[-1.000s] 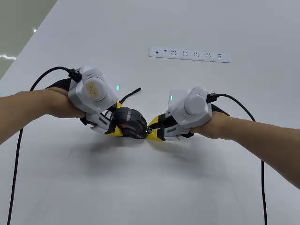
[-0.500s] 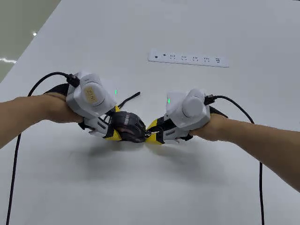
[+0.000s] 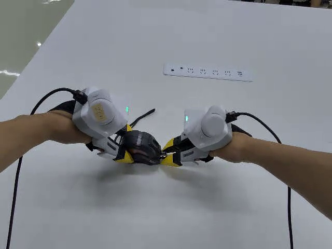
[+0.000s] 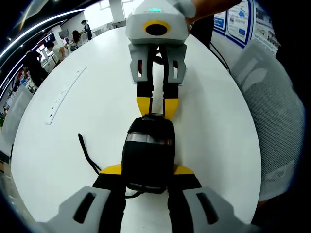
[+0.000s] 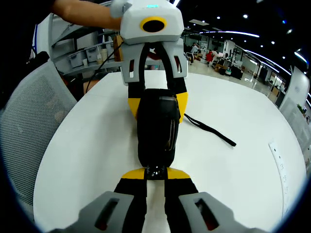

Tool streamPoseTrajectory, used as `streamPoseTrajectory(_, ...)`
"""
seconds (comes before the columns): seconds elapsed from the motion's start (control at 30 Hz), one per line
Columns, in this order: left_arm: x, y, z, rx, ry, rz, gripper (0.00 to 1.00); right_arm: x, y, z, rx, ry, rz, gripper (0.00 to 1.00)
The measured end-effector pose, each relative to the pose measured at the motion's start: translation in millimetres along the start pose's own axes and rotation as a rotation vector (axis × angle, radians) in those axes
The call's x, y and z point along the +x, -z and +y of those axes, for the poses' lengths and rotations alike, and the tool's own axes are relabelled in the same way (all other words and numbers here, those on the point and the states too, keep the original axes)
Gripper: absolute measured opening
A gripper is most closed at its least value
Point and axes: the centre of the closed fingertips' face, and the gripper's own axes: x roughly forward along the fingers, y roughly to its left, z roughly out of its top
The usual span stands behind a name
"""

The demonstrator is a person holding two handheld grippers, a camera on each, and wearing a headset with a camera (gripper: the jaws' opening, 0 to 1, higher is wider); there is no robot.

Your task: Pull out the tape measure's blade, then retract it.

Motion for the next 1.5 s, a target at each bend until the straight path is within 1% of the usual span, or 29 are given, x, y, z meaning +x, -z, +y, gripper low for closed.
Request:
streamPoseTrajectory(0.63,-0.6,1.1,-0.6,-0.004,0.001,0.005,0.28,-3.3,-1.3,2.7,-0.005,-0.002,-0.004,0.12)
streamPoseTrajectory(1.17,-1.9,2.2,-0.3,-0.011,-0.003,0.006,0.28,-2.1,-1.6,0.2,-0.016,-0.002,-0.006,0.12)
streamPoseTrajectory(1.5,-2.8,2.2,-0.3,-0.016,-0.004,0.0,0.27,-2.7,-2.1,-1.3,-0.026,-0.012,-0.007,0.12)
